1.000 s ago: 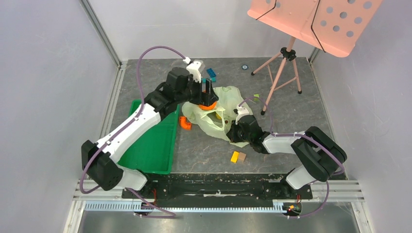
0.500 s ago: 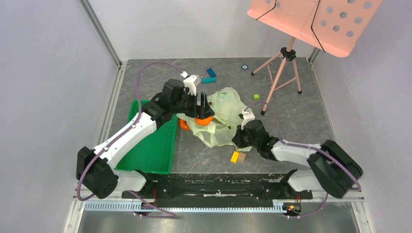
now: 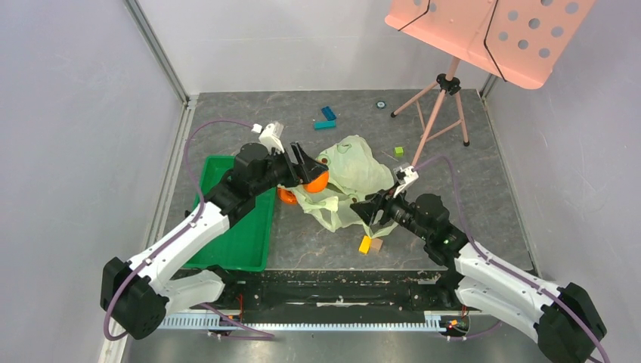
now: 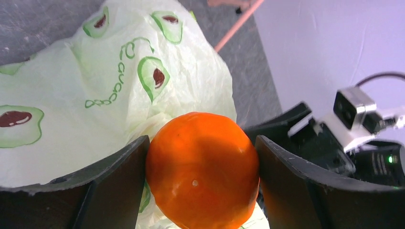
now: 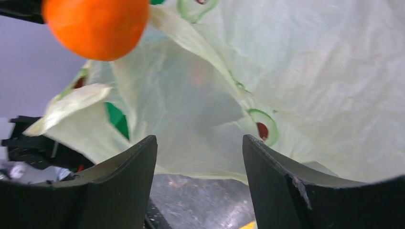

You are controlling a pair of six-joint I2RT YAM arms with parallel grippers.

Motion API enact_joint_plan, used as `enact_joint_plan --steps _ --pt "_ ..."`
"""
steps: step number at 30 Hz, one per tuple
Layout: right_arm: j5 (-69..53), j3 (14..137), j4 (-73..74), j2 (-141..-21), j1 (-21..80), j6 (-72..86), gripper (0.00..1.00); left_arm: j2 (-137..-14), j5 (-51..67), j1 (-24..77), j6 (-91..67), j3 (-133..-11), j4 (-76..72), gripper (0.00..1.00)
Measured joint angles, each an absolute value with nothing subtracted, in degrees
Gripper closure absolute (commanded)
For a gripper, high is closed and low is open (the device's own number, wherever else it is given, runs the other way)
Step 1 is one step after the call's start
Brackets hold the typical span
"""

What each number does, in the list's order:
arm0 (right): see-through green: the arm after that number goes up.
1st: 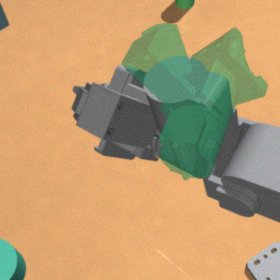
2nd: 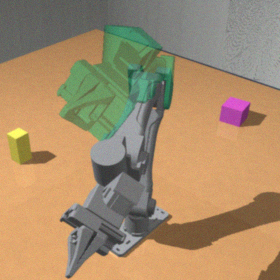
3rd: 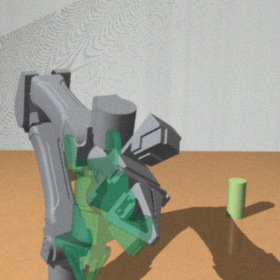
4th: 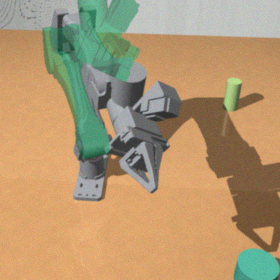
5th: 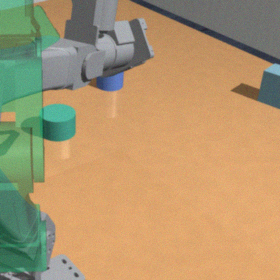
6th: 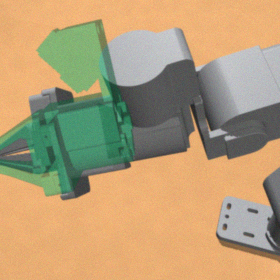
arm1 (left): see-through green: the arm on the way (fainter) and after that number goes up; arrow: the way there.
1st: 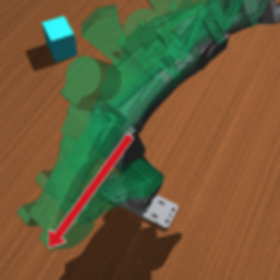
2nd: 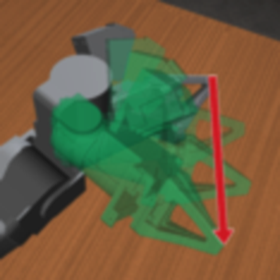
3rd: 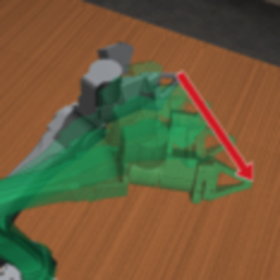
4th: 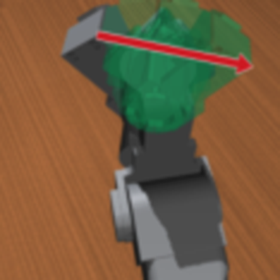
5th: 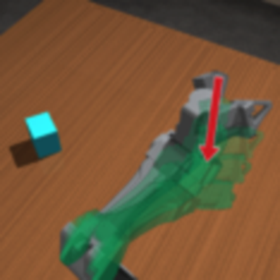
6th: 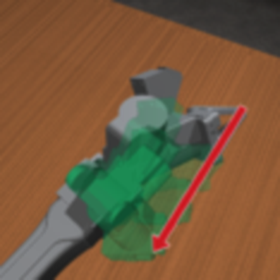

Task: Take the fake fruits out of the plastic bag
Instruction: Take out the fake fruit from the plastic bag.

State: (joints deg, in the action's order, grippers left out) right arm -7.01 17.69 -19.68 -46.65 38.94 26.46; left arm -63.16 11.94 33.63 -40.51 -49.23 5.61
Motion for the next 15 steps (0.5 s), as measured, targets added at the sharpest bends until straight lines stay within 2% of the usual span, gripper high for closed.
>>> enact_joint_plan --steps 7,15 --pt "-10.90 25.36 -21.39 -51.66 44.23 29.93 0.14 -61.71 4.82 34.59 -47.05 -47.29 1.56 0.42" --pt "-6.63 31.44 -24.38 -57.19 49.34 31.20 0.02 -61.21 -0.56 37.04 -49.82 -46.30 1.26 0.41"
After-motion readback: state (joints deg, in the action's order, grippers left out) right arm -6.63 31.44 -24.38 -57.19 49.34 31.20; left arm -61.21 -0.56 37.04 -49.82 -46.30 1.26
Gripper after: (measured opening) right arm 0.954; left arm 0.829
